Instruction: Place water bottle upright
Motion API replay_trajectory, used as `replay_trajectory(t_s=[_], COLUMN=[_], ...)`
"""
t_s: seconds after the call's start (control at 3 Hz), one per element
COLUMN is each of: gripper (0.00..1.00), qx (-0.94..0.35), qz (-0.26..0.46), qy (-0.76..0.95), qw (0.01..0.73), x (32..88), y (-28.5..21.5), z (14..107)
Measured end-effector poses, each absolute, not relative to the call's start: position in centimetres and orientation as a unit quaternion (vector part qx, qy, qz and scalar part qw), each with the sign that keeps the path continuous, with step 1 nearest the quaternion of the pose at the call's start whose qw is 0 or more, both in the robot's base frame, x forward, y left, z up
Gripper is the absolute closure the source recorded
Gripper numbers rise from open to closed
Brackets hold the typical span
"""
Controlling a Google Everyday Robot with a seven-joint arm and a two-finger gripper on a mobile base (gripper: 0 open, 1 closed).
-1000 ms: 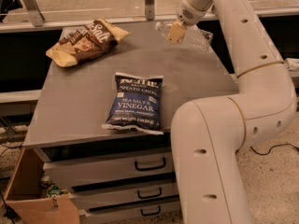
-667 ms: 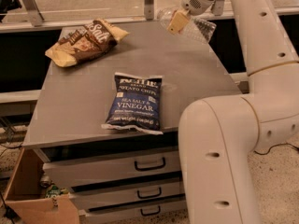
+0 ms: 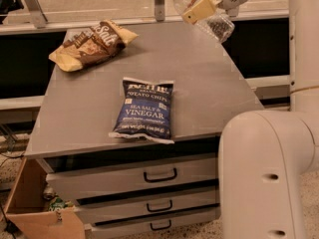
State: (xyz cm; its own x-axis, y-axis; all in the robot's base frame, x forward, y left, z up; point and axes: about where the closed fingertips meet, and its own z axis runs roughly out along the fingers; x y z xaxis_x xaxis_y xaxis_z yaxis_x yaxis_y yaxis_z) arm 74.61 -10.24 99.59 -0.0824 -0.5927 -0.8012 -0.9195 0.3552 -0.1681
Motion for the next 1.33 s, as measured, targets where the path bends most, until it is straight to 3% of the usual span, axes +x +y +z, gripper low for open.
replay_trajectory(t_s=[0.67, 1.33], gripper=[1.00, 1.00], qx=[-0.483, -0.442], qz=[0.366, 0.434], qy=[0.616, 0.565], qw=[0.503, 0.545], x=[73.0, 72.0], y=[-9.8, -11.1], z=[101.3, 99.5])
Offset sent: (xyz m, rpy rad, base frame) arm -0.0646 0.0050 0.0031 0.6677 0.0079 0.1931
